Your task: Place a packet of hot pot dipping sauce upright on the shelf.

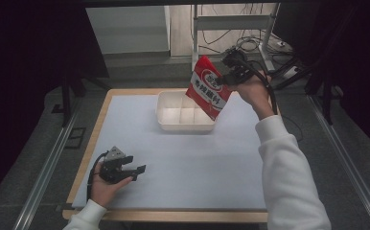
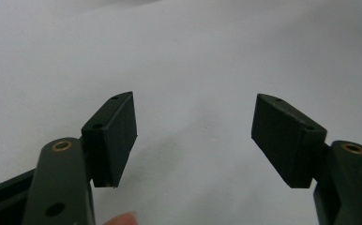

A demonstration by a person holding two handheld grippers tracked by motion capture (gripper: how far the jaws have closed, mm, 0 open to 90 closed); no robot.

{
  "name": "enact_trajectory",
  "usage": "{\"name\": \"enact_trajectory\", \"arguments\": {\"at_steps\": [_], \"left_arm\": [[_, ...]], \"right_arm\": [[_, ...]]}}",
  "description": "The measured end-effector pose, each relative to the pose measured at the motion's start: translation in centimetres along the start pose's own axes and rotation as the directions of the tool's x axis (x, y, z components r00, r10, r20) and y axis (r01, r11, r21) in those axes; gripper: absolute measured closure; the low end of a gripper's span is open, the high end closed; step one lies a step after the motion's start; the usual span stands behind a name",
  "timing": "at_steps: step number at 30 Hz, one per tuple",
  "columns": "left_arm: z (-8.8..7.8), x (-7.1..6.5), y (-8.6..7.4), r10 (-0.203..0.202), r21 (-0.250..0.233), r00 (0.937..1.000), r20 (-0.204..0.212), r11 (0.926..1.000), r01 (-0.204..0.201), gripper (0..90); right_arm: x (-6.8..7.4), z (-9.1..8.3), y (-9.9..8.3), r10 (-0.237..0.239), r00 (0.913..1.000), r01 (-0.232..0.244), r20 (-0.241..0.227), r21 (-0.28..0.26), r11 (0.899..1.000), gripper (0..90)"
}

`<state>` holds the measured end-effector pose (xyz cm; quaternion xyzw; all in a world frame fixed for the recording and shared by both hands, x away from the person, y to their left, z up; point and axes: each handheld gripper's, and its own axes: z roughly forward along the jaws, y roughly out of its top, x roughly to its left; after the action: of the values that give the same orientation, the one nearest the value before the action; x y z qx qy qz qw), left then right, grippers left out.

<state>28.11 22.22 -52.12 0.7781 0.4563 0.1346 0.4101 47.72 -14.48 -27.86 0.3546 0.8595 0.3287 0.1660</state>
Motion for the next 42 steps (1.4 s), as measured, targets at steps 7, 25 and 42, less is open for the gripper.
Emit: {"name": "enact_trajectory", "arguments": {"at_steps": [7,25,42], "left_arm": [[0.0,0.1,0.0,0.001,0.002,1.0,0.0,1.0,-0.001,30.7],[0.0,0.1,0.0,0.005,0.004,1.0,0.001,1.0,-0.005,30.6],[-0.1,0.2,-0.1,-0.004,0.001,1.0,0.002,1.0,0.004,30.7]], "right_arm": [[-0.2,0.8,-0.1,0.015,0.9998,-0.015,0.017,0.008,1.0,87.6],[-1.4,2.6,-0.8,0.062,0.9963,-0.064,0.06,0.031,0.997,87.5],[-1.9,3.9,-1.5,0.125,0.9879,-0.128,0.091,0.025,0.991,87.4]]}}
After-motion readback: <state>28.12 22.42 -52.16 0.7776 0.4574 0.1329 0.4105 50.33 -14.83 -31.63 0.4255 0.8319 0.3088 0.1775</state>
